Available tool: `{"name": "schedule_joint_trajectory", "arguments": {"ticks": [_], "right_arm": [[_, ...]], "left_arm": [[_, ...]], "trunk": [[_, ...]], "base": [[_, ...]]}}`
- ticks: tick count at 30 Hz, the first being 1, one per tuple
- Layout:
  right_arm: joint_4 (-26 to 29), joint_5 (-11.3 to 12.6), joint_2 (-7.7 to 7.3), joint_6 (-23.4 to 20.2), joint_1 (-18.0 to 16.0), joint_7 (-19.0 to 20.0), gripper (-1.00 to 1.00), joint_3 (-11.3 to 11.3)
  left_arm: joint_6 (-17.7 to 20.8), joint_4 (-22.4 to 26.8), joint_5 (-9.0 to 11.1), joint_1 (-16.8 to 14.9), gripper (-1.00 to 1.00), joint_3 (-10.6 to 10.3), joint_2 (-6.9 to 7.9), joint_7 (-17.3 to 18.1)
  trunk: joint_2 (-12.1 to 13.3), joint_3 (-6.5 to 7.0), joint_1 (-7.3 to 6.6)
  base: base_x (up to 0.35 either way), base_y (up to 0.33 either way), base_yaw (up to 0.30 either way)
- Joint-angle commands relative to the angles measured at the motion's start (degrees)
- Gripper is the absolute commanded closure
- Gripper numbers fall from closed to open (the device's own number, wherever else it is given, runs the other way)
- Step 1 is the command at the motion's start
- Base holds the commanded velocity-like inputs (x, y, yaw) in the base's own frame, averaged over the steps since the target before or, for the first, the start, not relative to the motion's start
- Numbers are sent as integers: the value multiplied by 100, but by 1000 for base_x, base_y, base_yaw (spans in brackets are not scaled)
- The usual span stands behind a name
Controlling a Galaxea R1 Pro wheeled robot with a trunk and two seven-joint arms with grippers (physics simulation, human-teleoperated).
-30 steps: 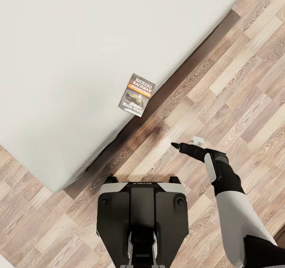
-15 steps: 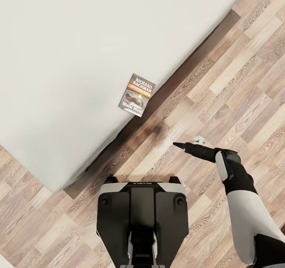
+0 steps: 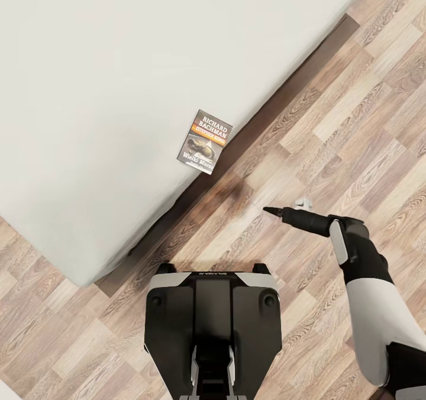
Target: In the bedroom, move the book from the bed onto either nightstand, and place the two sandals side by side next to the bed.
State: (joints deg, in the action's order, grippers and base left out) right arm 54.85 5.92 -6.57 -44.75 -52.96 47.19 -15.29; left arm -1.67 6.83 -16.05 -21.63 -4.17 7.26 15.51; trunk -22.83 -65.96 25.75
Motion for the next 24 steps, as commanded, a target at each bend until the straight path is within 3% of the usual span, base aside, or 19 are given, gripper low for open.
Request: {"name": "schedule_joint_trajectory", "arguments": {"ticks": [1, 10, 24], "right_arm": [[-2, 41, -8, -50, -20, 11, -100, -4], [-20, 22, -130, -141, -202, 542, -100, 34], [-42, 17, -211, -166, -351, 1039, -100, 188]], "left_arm": [[-17, 2, -9, 0, -100, -40, 3, 6], [-17, -3, 22, 6, -100, -34, 3, -1], [-18, -2, 41, 17, -100, -28, 3, -6]], "trunk": [[-9, -5, 4], [-9, -5, 4], [-9, -5, 4]], "base": [[0, 0, 0], [0, 0, 0], [0, 0, 0]]}}
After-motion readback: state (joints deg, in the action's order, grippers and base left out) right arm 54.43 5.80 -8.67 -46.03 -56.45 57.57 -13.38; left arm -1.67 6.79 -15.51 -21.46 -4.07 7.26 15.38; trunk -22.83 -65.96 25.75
